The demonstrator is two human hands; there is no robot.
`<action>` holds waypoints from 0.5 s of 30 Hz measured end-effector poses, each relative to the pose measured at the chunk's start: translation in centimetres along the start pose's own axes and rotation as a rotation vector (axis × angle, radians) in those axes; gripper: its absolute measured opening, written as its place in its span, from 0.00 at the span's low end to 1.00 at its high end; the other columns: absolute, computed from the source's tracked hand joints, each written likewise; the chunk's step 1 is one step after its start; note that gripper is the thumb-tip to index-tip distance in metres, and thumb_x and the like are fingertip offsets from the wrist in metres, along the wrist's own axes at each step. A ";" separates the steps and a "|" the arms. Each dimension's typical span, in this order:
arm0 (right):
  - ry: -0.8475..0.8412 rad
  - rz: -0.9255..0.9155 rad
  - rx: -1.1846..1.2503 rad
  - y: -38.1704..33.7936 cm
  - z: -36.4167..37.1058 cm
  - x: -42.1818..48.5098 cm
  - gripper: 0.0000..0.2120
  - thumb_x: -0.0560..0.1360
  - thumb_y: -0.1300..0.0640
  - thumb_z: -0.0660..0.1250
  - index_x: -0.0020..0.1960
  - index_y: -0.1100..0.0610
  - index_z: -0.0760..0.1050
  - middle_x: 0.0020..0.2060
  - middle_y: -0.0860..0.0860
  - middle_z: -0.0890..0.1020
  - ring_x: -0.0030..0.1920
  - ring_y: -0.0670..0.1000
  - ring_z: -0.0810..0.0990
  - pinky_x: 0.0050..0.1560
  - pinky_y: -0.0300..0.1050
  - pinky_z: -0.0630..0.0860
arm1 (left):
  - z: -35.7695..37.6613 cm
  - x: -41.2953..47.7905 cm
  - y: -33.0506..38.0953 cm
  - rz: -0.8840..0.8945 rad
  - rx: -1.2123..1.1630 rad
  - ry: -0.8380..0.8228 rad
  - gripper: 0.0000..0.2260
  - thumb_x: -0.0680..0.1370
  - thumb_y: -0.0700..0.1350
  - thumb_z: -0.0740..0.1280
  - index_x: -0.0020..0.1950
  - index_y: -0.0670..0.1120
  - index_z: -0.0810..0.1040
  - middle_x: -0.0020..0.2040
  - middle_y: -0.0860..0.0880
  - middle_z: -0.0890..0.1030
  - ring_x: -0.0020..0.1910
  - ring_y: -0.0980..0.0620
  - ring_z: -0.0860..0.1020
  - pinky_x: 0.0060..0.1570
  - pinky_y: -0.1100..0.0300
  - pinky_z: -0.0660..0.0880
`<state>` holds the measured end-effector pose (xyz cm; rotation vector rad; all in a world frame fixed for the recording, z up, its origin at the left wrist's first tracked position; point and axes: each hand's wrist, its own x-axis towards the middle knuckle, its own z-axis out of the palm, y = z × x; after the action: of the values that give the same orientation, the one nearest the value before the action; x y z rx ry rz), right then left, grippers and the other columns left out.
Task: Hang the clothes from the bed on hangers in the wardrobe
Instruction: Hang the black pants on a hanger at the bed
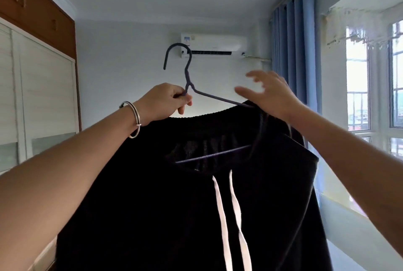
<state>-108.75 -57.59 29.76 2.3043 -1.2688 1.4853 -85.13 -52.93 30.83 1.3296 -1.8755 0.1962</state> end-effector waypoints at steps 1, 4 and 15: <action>-0.072 0.098 -0.081 1.0 0.0 -0.3 0.28 0.71 0.35 0.60 0.62 0.53 0.73 0.59 0.52 0.76 0.63 0.55 0.71 0.63 0.53 0.70 | -0.2 0.1 0.0 -0.028 -0.016 0.013 0.11 0.79 0.47 0.60 0.45 0.45 0.80 0.30 0.54 0.76 0.22 0.61 0.68 0.28 0.73 0.65; -0.227 0.181 -0.206 1.8 0.9 -0.6 0.26 0.76 0.39 0.55 0.37 0.59 0.77 0.34 0.55 0.79 0.42 0.57 0.78 0.45 0.48 0.76 | -0.7 0.0 0.4 -0.083 -0.016 0.028 0.10 0.78 0.47 0.61 0.43 0.46 0.80 0.31 0.54 0.76 0.25 0.61 0.70 0.29 0.75 0.66; 0.319 -0.063 0.041 -3.8 2.6 1.5 0.19 0.79 0.51 0.56 0.33 0.60 0.69 0.29 0.52 0.70 0.29 0.54 0.67 0.33 0.41 0.60 | -3.7 -1.0 2.6 -0.090 0.070 0.287 0.14 0.78 0.53 0.61 0.39 0.47 0.80 0.28 0.54 0.74 0.19 0.67 0.69 0.22 0.79 0.63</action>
<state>-104.00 -57.31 30.85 2.0024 -1.0775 1.7814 -85.32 -49.03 33.37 1.3509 -1.5778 0.3880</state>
